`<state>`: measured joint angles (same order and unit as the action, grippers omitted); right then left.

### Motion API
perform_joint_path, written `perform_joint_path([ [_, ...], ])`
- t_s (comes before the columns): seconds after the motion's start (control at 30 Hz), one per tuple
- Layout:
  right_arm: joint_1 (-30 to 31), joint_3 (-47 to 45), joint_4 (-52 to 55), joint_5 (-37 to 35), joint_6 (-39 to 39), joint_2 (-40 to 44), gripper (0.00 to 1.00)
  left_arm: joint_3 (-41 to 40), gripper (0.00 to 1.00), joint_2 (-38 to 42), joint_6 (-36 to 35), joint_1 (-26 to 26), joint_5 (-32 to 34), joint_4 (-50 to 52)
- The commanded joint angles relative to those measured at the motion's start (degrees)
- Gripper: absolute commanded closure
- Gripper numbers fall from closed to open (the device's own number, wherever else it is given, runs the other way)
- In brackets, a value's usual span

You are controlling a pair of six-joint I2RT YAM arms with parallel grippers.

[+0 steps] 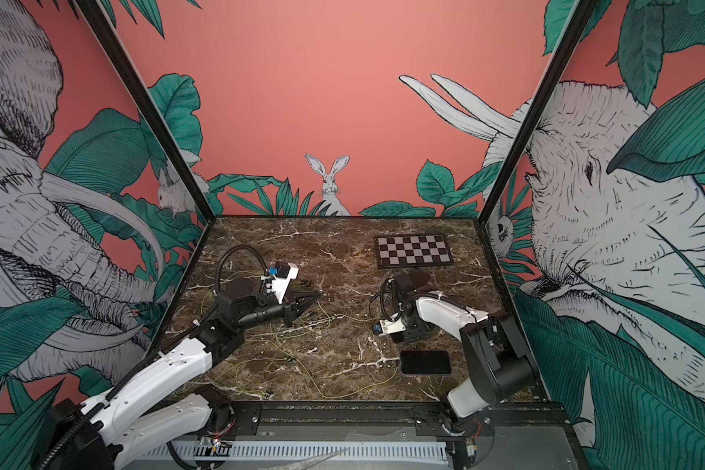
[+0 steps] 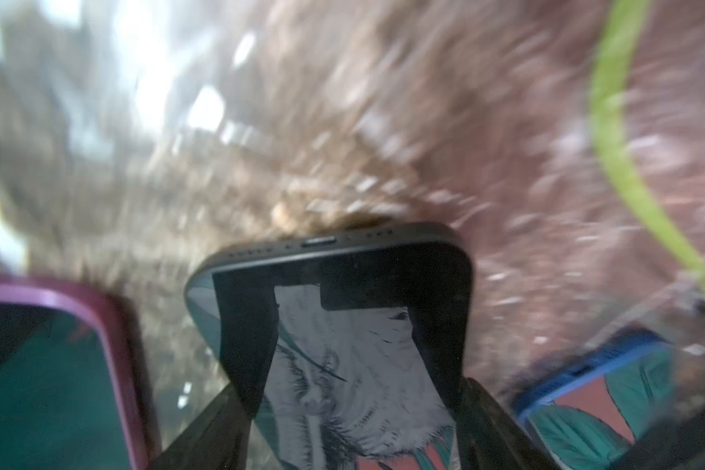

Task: Plug wired earphones into phones
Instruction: Pick up the phone at the center of the board.

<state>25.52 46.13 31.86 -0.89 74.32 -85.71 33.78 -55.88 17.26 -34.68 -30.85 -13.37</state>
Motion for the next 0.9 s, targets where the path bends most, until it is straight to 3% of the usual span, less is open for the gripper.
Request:
perform_joint_path([
  [0.0, 0.36, -1.67, -10.25, 7.15, -9.14, 5.11, 0.3, 2.95, 1.0, -1.61, 3.36, -0.04, -0.87, 0.88],
  [0.33, 0.98, -7.62, -22.54, 17.12, -29.43, 16.44, 0.31, 7.07, 1.0, -8.76, 8.37, -0.53, -0.23, 7.03],
  [0.53, 5.28, -10.32, -32.38, 10.63, -41.01, 19.56, 0.35, 12.23, 1.0, -15.5, 10.2, -2.61, -3.16, 13.42],
  [0.87, 15.33, -6.19, -35.9, 2.72, -43.15, 15.92, 0.33, 13.8, 1.0, -17.97, 9.8, -4.99, -4.11, 15.01],
])
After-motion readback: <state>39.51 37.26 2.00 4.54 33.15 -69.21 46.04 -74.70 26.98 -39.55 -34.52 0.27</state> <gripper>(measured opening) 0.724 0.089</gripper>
